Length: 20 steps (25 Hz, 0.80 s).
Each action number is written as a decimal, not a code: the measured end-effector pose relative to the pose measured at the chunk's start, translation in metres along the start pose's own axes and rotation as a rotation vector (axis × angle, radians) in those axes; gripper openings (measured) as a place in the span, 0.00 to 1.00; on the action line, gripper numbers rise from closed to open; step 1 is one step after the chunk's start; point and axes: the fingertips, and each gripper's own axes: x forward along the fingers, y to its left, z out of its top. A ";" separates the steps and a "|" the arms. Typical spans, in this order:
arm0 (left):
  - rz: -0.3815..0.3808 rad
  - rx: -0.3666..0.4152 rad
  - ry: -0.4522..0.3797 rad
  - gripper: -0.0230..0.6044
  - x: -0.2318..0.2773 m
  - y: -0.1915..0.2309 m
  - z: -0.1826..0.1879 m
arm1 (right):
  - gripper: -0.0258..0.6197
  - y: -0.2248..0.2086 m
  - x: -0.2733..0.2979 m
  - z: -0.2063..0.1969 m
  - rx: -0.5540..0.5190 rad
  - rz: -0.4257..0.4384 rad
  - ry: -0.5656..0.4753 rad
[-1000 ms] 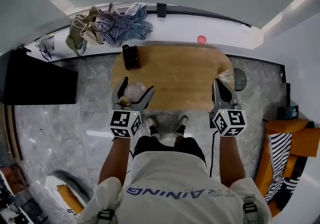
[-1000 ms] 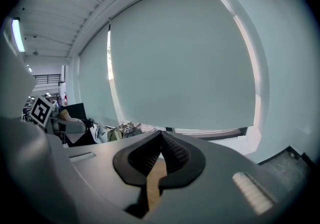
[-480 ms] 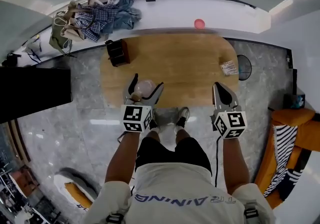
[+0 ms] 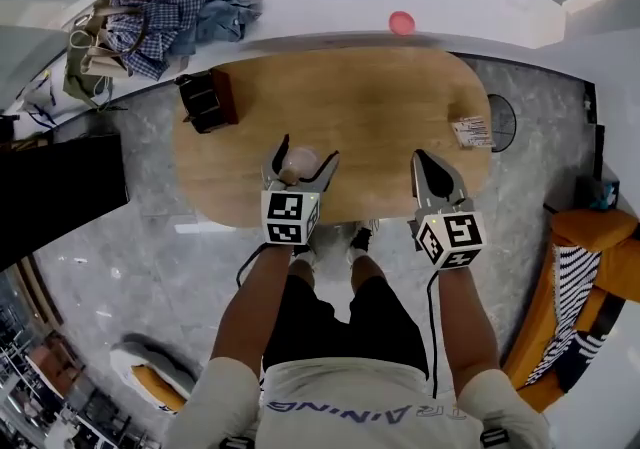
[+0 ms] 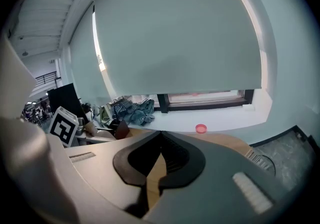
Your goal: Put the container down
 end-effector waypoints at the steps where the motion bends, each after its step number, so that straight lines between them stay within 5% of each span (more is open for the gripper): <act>1: -0.004 0.000 0.008 0.71 0.010 -0.001 -0.011 | 0.06 -0.001 0.009 -0.008 0.006 0.005 0.007; 14: 0.005 0.111 0.097 0.72 0.131 0.012 -0.120 | 0.06 -0.013 0.060 -0.117 0.023 0.022 0.080; 20: -0.005 0.153 0.128 0.72 0.149 -0.001 -0.149 | 0.06 -0.015 0.060 -0.133 0.017 0.030 0.087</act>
